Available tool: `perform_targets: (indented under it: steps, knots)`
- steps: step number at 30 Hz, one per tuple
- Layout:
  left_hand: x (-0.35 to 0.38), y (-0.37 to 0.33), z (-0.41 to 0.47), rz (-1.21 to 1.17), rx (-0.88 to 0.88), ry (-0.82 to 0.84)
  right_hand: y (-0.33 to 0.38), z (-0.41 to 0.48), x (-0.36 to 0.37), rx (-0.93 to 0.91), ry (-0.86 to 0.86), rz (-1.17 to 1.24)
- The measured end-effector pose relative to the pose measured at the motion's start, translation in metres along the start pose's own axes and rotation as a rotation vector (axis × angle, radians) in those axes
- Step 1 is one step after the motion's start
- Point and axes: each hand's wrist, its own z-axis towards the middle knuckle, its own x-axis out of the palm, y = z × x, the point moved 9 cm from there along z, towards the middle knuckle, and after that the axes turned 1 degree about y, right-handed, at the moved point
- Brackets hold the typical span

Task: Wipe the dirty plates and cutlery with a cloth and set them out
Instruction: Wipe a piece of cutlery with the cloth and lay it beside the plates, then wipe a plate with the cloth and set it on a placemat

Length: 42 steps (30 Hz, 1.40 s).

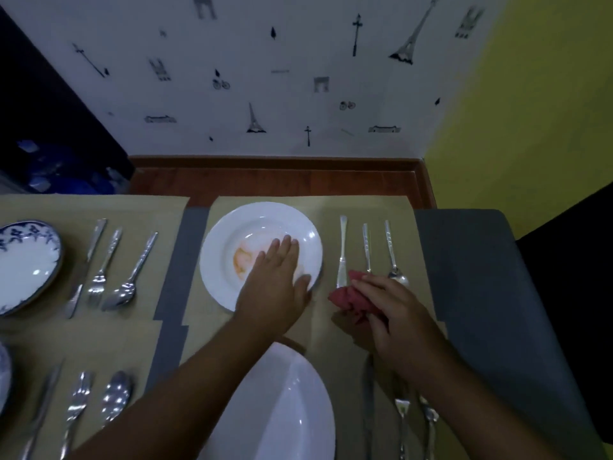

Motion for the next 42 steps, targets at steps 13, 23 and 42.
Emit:
perform_targets:
  steps: [13, 23, 42]
  knots:
    - [-0.044, 0.182, 0.001, -0.862, -0.746, -0.03, 0.106, 0.11, 0.087, -0.002, 0.072, -0.057]
    - [-0.023, 0.189, 0.008, -0.999, -0.715, 0.211, 0.082, 0.133, 0.142, 0.197, 0.27, -0.312]
    - [-0.067, 0.13, -0.05, -1.008, -0.5, 0.127, 0.158, 0.043, 0.132, -0.141, 0.408, -0.262]
